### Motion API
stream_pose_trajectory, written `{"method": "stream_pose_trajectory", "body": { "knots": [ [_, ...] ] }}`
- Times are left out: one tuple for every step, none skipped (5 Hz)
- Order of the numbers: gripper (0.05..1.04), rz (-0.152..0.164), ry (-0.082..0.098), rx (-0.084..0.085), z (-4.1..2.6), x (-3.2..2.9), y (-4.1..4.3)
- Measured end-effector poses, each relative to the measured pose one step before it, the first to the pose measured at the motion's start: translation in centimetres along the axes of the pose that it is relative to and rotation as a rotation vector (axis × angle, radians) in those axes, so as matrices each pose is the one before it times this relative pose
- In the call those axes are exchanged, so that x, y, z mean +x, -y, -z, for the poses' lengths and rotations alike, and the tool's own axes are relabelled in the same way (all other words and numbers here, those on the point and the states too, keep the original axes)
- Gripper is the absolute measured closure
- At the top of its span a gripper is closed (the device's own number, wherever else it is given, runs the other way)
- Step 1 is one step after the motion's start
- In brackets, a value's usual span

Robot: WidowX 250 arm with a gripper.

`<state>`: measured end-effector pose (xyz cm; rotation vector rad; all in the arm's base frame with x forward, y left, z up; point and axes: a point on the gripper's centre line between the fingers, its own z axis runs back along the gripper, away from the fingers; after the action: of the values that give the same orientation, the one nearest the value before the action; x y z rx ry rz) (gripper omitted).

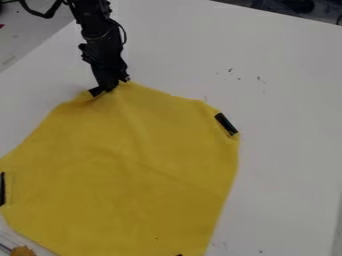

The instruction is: Plier le tissu de haut à gauche vers le bas à droite

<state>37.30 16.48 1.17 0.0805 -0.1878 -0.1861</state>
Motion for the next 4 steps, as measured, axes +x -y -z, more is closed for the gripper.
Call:
{"method": "stream_pose_trajectory", "body": {
  "knots": [
    [1.019, 0.0649, -0.0149, 0.0273, -0.361, 0.167, -0.489],
    [1.020, 0.1210, 0.0256, 0.1038, -3.143, 1.580, -0.101],
    [1.020, 0.0455, 0.0158, 0.0126, -1.611, 0.605, 1.484],
    [1.020, -0.0332, 0.0092, -0.0217, -1.546, -0.811, 2.585]
  ]
}}
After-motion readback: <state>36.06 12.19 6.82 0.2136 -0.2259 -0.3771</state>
